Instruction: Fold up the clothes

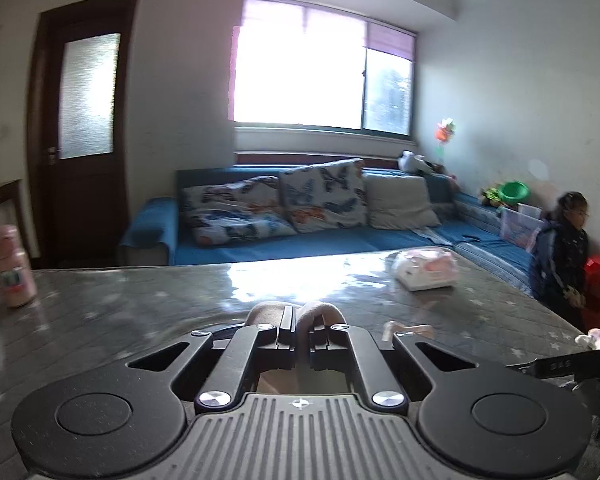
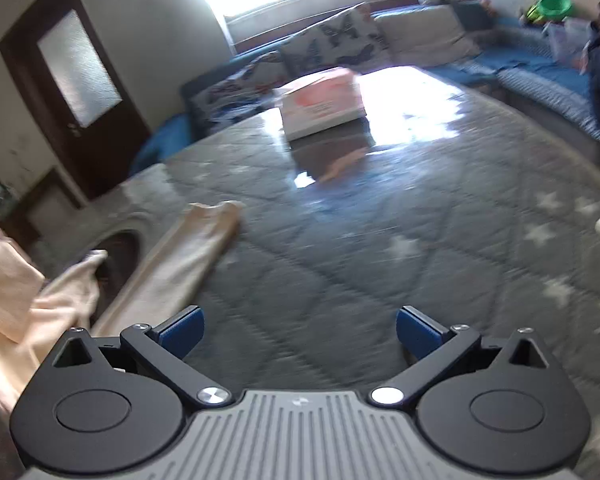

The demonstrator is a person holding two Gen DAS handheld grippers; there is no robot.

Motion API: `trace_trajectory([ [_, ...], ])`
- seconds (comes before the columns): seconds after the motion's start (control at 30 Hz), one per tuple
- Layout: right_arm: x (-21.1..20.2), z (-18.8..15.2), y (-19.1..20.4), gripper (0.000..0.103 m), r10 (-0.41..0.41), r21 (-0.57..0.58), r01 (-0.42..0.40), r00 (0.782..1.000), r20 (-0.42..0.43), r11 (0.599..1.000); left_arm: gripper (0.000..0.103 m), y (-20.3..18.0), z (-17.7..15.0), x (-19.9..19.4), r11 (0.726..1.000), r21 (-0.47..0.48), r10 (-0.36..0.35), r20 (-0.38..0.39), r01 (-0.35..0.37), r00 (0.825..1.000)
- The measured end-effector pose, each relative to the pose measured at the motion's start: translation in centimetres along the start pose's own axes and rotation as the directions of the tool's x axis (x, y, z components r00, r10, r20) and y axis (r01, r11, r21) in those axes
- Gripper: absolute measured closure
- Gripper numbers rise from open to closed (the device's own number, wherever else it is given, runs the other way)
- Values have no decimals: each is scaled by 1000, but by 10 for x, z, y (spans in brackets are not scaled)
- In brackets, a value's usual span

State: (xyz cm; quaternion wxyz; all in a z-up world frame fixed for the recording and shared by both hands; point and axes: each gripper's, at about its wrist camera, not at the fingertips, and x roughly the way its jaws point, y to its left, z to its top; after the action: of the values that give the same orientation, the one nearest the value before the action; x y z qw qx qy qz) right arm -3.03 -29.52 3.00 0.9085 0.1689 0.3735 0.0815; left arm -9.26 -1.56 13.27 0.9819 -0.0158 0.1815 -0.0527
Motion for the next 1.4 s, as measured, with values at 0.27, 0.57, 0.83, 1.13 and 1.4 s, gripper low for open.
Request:
trace_trajectory([
  [0.27,4,-4,53,0,98,-81,-100,995,-32,992,97,50,-29,-50,986,-63,156,-24,-157,987],
  [0.57,13,-13,120,0,199,-195,-211,977,-79,958,96,85,-83,-58,945,-100,291,-181,-312,939],
  [0.83,28,-30,168,0,253,-262,-292,952,-171,920,96,109,-110,-69,902,-147,353,-288,-405,890],
  [1.13,42,-19,198,0,337,-259,-400,906,-255,879,93,119,-116,-81,875,-135,400,-338,-464,852],
  [1.4,66,-21,210,0,290,-279,-365,916,-277,888,83,127,-106,-83,871,-106,425,-325,-479,845],
])
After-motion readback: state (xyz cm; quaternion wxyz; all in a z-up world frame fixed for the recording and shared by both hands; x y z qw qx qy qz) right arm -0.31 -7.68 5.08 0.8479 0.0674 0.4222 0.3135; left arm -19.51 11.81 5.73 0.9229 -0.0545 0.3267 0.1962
